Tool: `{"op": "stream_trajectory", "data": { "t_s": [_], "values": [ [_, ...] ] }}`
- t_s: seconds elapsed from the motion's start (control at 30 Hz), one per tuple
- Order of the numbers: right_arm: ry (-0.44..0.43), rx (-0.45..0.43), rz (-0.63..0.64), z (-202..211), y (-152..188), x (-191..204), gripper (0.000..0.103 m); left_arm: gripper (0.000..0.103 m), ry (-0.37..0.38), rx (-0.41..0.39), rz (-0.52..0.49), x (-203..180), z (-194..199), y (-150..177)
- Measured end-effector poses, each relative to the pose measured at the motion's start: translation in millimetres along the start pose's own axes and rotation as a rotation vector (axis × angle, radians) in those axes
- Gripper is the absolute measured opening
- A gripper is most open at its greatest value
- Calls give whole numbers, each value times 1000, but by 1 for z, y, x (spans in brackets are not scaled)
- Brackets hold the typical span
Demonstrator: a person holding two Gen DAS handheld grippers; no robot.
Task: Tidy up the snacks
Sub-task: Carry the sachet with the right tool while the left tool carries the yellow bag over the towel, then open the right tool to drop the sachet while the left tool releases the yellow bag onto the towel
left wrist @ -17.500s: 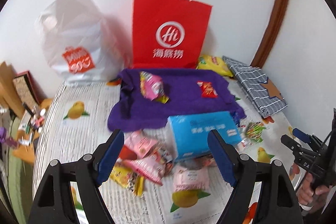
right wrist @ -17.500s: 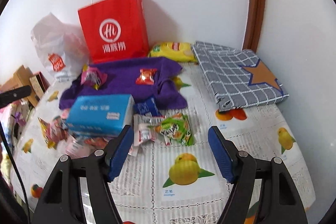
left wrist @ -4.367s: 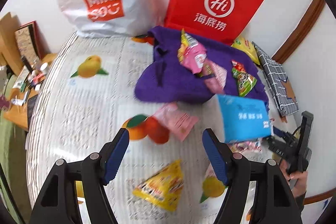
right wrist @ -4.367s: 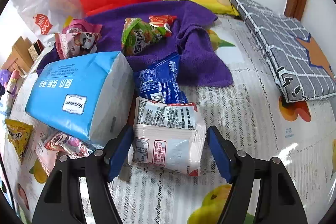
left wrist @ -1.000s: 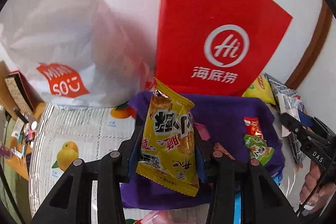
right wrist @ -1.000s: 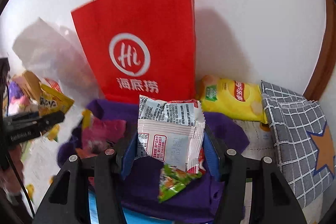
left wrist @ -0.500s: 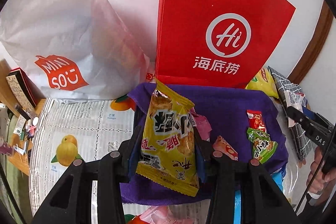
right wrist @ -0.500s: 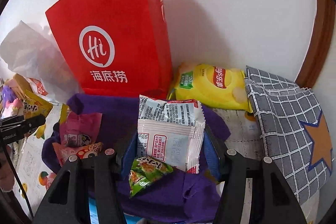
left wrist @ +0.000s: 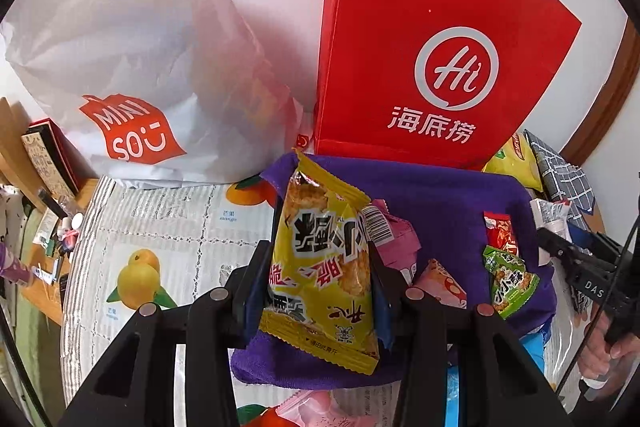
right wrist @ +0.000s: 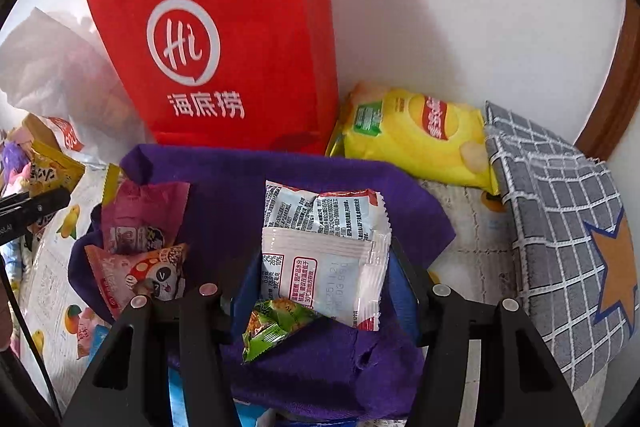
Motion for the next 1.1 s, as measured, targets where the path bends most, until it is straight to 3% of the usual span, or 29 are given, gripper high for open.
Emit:
{"op": "stream_trajectory", "data": {
  "t_s": [0.23,0.6,0.87,1.1],
  "values": [
    [-9,73,-10,-20,5,0,58,42,-14,25,0,-1,-7,3],
    [-29,86,18,-23,5,11,62,42,-84,88,12,4,-25,6],
    [-26,63,32,-11,1,16,64,42,-96,138,4,0,-38,12],
    [-26,3,40,5,-6,21,69,42,-57,153,6,-7,-39,18]
  ]
}}
Point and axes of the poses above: each gripper's, at about its wrist camera, not at the fingertips, and z roughly against the way its jaws point, x to its left, y to its underside, the point moved 2 cm from there along -z, roughly the way its jaws point, and after that the axes turned 11 degrees about z, right-handed, at the moved point
